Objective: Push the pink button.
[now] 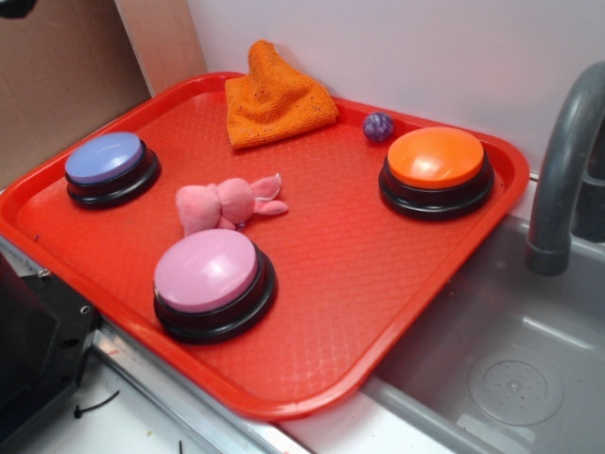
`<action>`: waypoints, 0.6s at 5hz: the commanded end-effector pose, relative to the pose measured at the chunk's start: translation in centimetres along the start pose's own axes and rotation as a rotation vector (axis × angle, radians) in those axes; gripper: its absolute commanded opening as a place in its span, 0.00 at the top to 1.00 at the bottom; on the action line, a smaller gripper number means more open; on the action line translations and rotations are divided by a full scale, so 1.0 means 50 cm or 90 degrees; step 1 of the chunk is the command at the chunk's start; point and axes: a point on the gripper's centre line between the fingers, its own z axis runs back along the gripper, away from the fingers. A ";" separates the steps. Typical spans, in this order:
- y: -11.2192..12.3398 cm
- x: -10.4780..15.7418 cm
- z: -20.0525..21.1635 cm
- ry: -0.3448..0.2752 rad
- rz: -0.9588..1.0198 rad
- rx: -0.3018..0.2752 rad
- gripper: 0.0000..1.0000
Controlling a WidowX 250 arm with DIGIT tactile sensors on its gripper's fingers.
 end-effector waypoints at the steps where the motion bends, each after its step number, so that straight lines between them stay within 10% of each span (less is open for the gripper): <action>1: 0.000 0.000 0.000 0.000 0.000 0.000 0.00; 2: -0.058 0.004 -0.102 0.011 -0.125 0.051 0.00; 3: -0.080 0.002 -0.190 -0.036 -0.219 0.016 0.00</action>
